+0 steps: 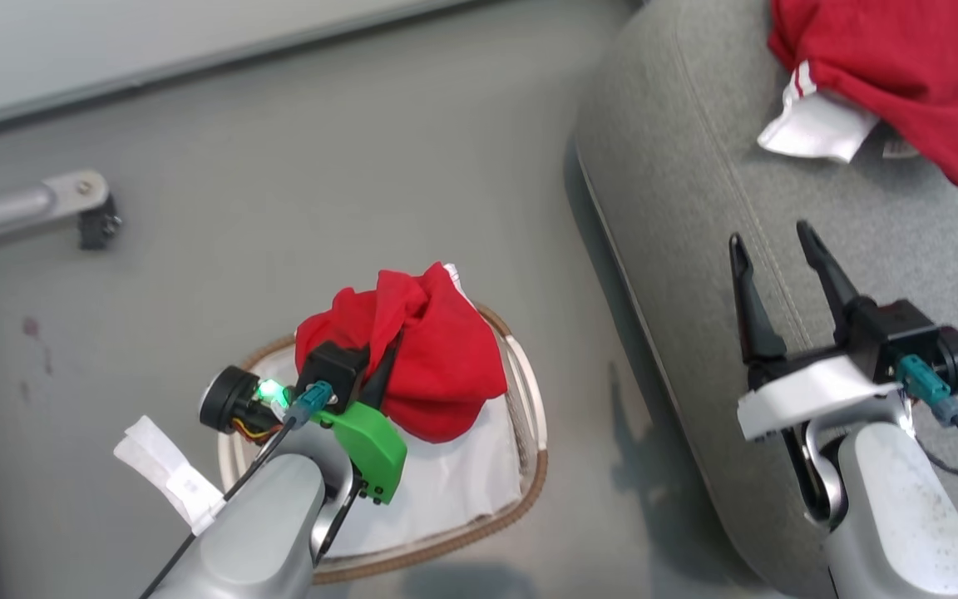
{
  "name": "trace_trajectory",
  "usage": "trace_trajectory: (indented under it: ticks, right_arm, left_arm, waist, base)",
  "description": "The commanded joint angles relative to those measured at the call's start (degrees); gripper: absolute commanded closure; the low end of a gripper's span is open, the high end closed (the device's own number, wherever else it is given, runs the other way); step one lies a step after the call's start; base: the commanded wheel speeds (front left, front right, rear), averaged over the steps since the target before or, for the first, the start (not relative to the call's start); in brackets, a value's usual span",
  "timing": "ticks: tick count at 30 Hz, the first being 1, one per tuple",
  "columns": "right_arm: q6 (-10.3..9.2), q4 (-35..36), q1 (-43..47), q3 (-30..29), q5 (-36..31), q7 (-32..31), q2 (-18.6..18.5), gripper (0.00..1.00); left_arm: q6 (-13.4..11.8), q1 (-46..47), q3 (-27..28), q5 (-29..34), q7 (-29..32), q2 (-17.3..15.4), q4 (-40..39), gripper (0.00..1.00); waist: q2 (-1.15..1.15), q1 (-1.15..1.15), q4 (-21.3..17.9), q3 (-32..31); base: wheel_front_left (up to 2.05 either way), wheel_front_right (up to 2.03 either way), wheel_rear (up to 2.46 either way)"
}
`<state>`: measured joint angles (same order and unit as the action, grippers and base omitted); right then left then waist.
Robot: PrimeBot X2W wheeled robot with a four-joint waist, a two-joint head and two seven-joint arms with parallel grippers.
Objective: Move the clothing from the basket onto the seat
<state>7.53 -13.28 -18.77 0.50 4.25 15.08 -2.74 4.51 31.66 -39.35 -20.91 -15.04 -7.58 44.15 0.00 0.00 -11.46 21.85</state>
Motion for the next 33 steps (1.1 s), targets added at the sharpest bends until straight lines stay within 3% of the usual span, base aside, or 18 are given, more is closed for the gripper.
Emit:
trace_trajectory:
  ticks: [1, 17, 26, 33]
  right_arm:
    - [-0.08, -0.49, 1.92, -0.43, -0.41, 0.13, -0.28, 0.0]
    - [-0.08, -2.36, 8.5, 3.09, -0.58, 0.13, -0.26, 0.0]
    - [-0.08, -2.95, 7.0, 6.87, 0.1, 0.13, -0.25, 0.0]
    - [-0.08, -3.35, 3.64, 13.55, 0.95, 0.13, -0.24, 0.0]
  left_arm:
    - [-0.07, -1.05, 0.36, 0.81, -0.19, -0.46, -1.84, 1.0]
    - [0.77, 7.06, 2.41, 2.97, 1.29, -4.9, -13.79, 1.0]
    - [1.92, 14.02, 1.7, 2.52, 5.37, -6.97, -17.58, 1.0]
    - [2.33, 17.86, 1.2, 1.53, 7.03, -6.52, -19.34, 1.0]
  waist:
    - [0.0, 0.0, 5.42, -9.37]
    - [0.0, 0.0, 8.21, -20.78]
    - [0.0, 0.0, 8.06, -22.49]
    - [0.0, 0.0, 8.13, -22.86]
  base:
    - [0.0, 0.0, 0.0]
    - [0.0, 0.0, 0.0]
    - [0.0, 0.0, 0.0]
    - [0.0, 0.0, 0.0]
